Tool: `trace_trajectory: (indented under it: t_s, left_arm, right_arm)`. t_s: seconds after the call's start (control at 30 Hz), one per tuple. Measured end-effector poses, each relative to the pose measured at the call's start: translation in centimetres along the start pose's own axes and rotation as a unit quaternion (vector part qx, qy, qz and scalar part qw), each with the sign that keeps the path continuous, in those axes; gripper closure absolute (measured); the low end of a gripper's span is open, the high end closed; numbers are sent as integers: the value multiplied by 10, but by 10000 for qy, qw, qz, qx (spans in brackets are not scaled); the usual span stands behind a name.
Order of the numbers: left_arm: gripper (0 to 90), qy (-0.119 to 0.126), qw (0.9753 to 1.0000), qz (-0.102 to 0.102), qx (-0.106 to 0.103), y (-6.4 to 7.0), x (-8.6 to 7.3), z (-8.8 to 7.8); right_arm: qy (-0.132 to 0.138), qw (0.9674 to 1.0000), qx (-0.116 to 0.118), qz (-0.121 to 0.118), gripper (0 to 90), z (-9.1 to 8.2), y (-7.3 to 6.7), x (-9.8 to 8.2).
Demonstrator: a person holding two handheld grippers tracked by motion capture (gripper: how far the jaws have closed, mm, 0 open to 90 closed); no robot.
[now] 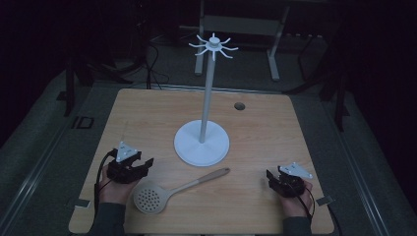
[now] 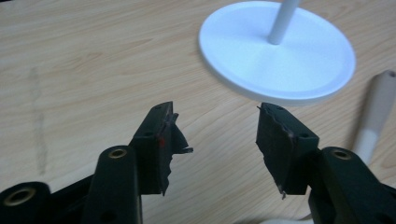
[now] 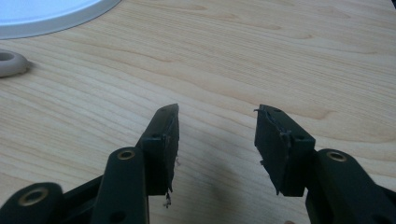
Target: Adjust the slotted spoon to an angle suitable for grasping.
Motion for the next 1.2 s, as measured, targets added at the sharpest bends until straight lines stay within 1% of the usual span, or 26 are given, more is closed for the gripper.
trace_trajectory:
  t_s: [0.07,0.13,0.27,0.3,0.37,0.47,0.6,0.8,0.97,1.0,1.03,1.2]
  left_arm:
    - [494,-9,10000,62,-61,4,5,1]
    - [510,-35,9998,137,-106,7,10,3]
    - [527,-94,9995,239,-208,12,18,5]
    - [529,-139,9990,293,-305,16,21,7]
    - [530,-241,9982,430,-356,19,23,10]
    - [537,-314,9973,518,-419,24,27,13]
    - [579,-357,9959,613,-552,32,33,17]
    - [582,-430,9928,827,-753,45,42,22]
    - [568,-509,9904,994,-817,52,48,26]
    - [566,-534,9896,1031,-852,54,49,27]
    - [563,-546,9894,1016,-887,55,50,28]
    - [563,-750,9851,1192,-987,63,49,36]
  right_arm:
    - [11,10000,0,5,478,0,1,0]
    - [13,10000,-7,59,477,0,2,-1]
    - [7,10000,-15,54,477,0,3,-1]
    - [5,10000,-19,58,477,0,3,-1]
    - [18,10000,-50,60,462,0,3,-1]
    - [35,9999,-62,103,460,0,4,-1]
    - [34,9999,-74,100,462,0,5,-1]
    - [53,9998,-113,127,462,0,7,-1]
    - [52,9998,-115,145,461,-1,9,-2]
    - [47,9998,-115,149,462,-1,9,-2]
    - [48,9998,-123,144,462,-1,9,-2]
    - [66,9998,-141,126,461,-1,10,-2]
Point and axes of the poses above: each handheld gripper's, and its own axes: z roughly forward along the jaws, x roughly out of its top, y roughly to its right, the point moved 8 cm from there along z, roughly forward along the jaws, and after that the axes turned 1 degree about y, right-handed, at the moved point
